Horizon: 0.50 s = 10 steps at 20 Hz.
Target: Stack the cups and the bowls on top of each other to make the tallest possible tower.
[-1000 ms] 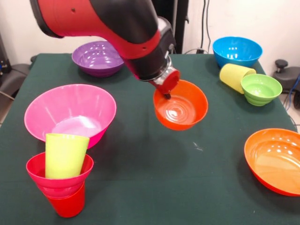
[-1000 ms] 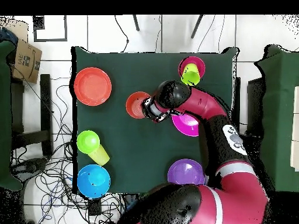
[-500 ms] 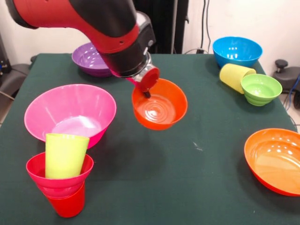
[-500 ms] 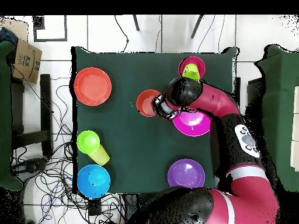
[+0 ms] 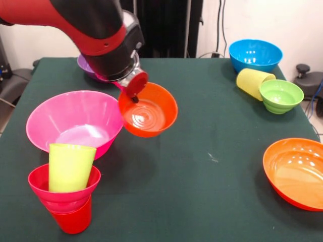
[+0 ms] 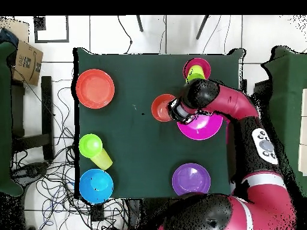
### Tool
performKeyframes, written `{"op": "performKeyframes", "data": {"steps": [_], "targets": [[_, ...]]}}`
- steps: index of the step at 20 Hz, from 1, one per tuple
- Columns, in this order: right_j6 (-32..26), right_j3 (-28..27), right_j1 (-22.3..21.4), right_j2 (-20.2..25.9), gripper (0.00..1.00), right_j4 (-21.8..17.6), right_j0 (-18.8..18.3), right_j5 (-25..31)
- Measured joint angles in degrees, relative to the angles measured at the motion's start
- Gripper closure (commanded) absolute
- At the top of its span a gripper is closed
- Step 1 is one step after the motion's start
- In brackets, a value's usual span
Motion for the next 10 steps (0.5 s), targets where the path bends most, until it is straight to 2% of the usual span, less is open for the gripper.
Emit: {"op": "performKeyframes", "data": {"steps": [10], "targets": [[-0.1,-3.5,0.1,0.3,1.00,-2.5,-1.6,4.2]]}}
